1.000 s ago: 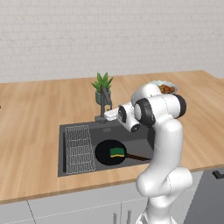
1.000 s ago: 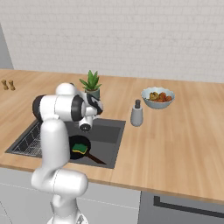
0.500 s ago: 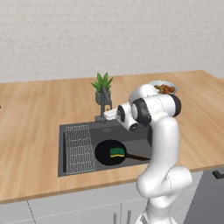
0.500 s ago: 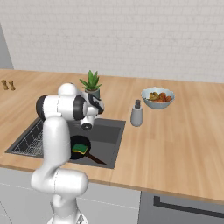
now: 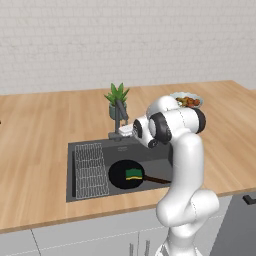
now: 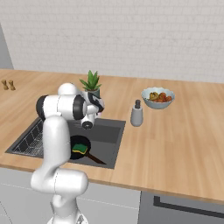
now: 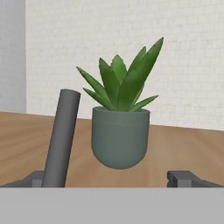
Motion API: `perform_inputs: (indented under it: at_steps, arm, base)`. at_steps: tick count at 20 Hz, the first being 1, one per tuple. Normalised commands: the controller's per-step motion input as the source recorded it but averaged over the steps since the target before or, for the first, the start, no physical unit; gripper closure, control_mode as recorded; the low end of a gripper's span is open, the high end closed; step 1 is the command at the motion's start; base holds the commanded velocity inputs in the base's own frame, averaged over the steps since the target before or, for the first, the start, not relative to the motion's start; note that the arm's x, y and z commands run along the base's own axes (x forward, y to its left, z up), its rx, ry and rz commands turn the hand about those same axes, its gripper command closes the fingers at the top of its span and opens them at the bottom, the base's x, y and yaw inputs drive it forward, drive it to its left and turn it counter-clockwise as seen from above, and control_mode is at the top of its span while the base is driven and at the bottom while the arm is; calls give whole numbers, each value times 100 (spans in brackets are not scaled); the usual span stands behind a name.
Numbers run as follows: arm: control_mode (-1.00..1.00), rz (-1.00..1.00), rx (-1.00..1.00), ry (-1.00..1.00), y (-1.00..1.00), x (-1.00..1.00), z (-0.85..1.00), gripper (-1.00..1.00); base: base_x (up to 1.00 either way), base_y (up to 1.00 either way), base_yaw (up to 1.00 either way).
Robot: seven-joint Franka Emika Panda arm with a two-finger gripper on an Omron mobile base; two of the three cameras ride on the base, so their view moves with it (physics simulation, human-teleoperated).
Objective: Pick the pan and sponge and place them into the sink. Then turn on the water.
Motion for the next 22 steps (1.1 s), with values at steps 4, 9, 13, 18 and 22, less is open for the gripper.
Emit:
perform_inputs:
  at_steps: [4, 9, 13, 18, 22]
  arm:
    - [-100, -5, 2, 0, -11, 26, -15, 100]
    - [-100, -7, 10, 0, -48, 13, -5, 100]
    - [-100, -6, 14, 0, -52, 3, -5, 100]
    - [-100, -4, 11, 0, -42, 11, -6, 100]
    - [-100, -3, 11, 0, -43, 13, -8, 100]
  base:
    - [0, 0, 0]
    - [0, 0, 0]
    - [0, 0, 0]
    - [0, 0, 0]
    - [0, 0, 0]
